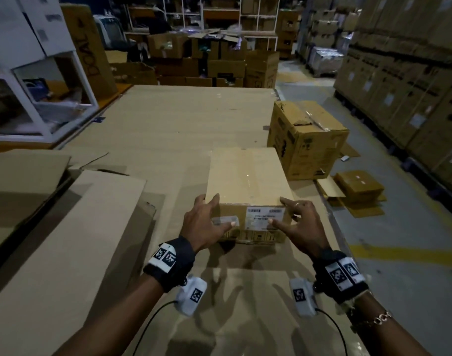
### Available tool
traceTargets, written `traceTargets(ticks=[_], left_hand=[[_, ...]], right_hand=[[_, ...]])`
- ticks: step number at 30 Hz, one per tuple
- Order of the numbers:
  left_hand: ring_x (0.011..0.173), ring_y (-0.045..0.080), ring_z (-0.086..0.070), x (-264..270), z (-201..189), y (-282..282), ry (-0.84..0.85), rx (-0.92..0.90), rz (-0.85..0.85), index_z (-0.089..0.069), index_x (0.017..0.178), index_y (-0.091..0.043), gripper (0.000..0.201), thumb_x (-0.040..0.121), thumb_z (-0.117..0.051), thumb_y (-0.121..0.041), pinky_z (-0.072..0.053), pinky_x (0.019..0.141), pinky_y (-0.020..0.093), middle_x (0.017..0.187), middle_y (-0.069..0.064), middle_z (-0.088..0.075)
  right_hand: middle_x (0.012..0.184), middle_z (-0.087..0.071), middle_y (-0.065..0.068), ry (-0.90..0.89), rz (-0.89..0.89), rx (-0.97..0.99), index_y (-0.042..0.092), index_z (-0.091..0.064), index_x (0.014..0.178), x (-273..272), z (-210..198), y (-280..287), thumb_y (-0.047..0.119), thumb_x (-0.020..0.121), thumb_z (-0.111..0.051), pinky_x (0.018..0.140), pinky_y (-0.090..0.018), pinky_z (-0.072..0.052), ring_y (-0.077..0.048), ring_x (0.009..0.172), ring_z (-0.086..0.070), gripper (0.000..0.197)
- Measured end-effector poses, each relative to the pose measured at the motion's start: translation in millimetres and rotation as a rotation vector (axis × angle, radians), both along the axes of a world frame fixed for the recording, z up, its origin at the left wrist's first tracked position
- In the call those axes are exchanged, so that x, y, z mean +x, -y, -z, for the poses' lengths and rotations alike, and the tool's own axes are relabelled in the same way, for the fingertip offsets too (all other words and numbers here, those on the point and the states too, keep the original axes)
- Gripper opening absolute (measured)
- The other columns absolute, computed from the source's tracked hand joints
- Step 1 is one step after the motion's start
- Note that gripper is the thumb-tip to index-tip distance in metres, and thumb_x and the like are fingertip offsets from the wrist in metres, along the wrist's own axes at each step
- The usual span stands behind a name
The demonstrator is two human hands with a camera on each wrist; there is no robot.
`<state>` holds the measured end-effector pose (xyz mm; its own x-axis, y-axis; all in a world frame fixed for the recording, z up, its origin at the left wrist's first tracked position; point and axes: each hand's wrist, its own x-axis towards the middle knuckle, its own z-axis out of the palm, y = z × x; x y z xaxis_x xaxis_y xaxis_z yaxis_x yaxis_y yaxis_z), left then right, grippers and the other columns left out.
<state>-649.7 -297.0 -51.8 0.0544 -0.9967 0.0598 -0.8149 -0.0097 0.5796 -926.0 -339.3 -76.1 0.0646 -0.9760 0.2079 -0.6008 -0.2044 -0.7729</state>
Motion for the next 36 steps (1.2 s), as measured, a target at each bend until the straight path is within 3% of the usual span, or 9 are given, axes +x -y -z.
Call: traceTargets(ticks=[9,12,17,21,24,27,29,32,36], left_hand=[[0.128,0.029,-0.054,2,3,-145,-0.058,0.009,0.050,-0.034,0.155,-0.022,0.090,0.083,-0.072,-0.060,-0.049,0.106,0.040,0.156,0.011,-0.028],[0.128,0.029,-0.054,-2,16,-181,-0.062,0.020,0.063,-0.031,0.156,-0.023,0.096,0.080,-0.069,-0.067,-0.049,0.106,0.043,0.157,0.009,-0.024],[0.134,0.027,-0.049,-6,24,-219,-0.079,0.007,0.068,-0.028,0.158,-0.026,0.098,0.080,-0.067,-0.071,-0.043,0.110,0.036,0.161,0.006,-0.019],[0.133,0.026,-0.049,-7,17,-219,-0.125,-0.038,0.067,-0.040,0.151,-0.027,0.083,0.083,-0.069,-0.064,-0.044,0.108,0.039,0.158,0.004,-0.026],[0.131,0.022,-0.051,-8,11,-201,-0.127,-0.127,0.024,-0.048,0.145,-0.026,0.066,0.089,-0.067,-0.056,-0.046,0.105,0.039,0.157,0.000,-0.032],[0.139,0.020,-0.044,-7,7,-174,-0.124,-0.146,0.051,-0.049,0.145,-0.026,0.056,0.094,-0.062,-0.048,-0.040,0.109,0.037,0.159,-0.003,-0.034],[0.143,0.020,-0.039,-2,6,-156,-0.130,-0.106,0.098,-0.047,0.147,-0.027,0.062,0.092,-0.061,-0.050,-0.037,0.112,0.035,0.162,-0.003,-0.031],[0.146,0.020,-0.034,7,10,-141,-0.149,-0.019,0.111,-0.041,0.151,-0.027,0.077,0.084,-0.059,-0.058,-0.036,0.114,0.038,0.166,-0.002,-0.020],[0.147,0.007,-0.022,10,22,-143,-0.209,0.017,0.173,-0.031,0.156,-0.032,0.083,0.085,-0.058,-0.066,-0.028,0.113,0.031,0.169,-0.011,-0.003]], right_hand=[[0.116,-0.047,0.006,-0.003,0.043,-0.028,0.025,-0.062,0.132,4,3,-144,0.036,0.071,-0.088,0.086,-0.018,-0.051,-0.006,0.104,-0.054,0.068],[0.113,-0.046,0.006,-0.013,0.069,-0.032,0.028,-0.063,0.130,2,5,-181,0.038,0.071,-0.088,0.087,-0.022,-0.052,-0.003,0.102,-0.054,0.065],[0.111,-0.047,0.007,-0.037,0.088,-0.029,0.032,-0.063,0.127,-3,8,-221,0.041,0.074,-0.086,0.087,-0.033,-0.056,-0.007,0.099,-0.056,0.059],[0.124,-0.044,0.003,-0.102,0.096,-0.007,0.026,-0.061,0.129,-2,6,-225,0.041,0.077,-0.083,0.093,-0.038,-0.055,-0.013,0.107,-0.055,0.059],[0.133,-0.042,0.000,-0.148,0.085,-0.022,0.023,-0.061,0.129,2,-2,-213,0.044,0.080,-0.080,0.094,-0.035,-0.053,-0.016,0.111,-0.056,0.057],[0.139,-0.043,-0.002,-0.179,0.033,-0.003,0.020,-0.062,0.130,4,-13,-192,0.044,0.085,-0.075,0.095,-0.026,-0.044,-0.019,0.119,-0.055,0.053],[0.145,-0.042,-0.004,-0.227,-0.029,0.042,0.018,-0.060,0.132,4,-18,-173,0.043,0.088,-0.072,0.098,-0.025,-0.041,-0.021,0.126,-0.052,0.052],[0.159,-0.028,-0.006,-0.242,-0.097,0.161,0.019,-0.050,0.143,-1,-18,-150,0.047,0.085,-0.075,0.113,-0.033,-0.037,-0.023,0.141,-0.038,0.069],[0.168,-0.008,-0.002,-0.151,-0.204,0.331,0.032,-0.034,0.154,-13,-14,-130,0.057,0.073,-0.080,0.120,-0.043,-0.031,-0.024,0.150,-0.025,0.096]])
